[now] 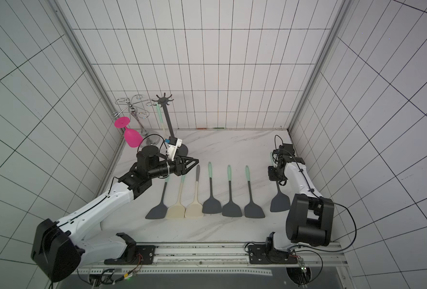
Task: Take the spatula off the kitchen utensil rack
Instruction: Place the spatula at the center of the board.
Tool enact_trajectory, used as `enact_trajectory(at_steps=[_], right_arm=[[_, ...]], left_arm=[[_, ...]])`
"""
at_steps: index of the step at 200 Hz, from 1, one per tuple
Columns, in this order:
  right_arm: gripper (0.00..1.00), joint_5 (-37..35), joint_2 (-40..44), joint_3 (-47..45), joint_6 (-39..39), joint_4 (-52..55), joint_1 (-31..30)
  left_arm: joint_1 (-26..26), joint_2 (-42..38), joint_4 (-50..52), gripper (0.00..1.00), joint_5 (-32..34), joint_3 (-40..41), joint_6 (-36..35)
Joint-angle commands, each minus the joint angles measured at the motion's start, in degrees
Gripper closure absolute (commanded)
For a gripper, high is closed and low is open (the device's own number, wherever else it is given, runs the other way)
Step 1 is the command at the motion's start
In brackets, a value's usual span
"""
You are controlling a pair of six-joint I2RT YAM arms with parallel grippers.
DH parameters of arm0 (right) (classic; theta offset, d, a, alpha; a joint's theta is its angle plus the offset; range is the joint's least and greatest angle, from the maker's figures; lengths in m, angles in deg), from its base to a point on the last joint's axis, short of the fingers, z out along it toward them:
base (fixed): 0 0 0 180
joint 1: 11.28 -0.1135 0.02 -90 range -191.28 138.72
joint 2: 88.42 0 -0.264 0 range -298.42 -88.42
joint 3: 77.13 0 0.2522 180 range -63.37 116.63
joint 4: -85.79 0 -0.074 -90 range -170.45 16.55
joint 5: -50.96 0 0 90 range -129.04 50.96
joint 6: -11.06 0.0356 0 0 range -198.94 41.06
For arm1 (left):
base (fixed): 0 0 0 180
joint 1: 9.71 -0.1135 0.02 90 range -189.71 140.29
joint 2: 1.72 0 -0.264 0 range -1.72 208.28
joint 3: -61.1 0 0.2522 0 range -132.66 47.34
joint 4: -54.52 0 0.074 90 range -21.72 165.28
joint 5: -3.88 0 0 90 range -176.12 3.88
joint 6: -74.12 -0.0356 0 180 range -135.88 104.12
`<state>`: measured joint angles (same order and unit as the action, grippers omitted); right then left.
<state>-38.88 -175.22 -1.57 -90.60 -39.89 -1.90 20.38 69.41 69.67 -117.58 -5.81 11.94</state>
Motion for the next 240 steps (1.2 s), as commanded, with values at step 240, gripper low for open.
enact_trajectory(at_steps=[240], right_arm=[[0.79, 6.3, -13.0, -2.6, 3.4, -2.6, -1.4]], left_arm=[[0.6, 1.7, 0.3, 0.43, -0.4, 0.1, -0.2]])
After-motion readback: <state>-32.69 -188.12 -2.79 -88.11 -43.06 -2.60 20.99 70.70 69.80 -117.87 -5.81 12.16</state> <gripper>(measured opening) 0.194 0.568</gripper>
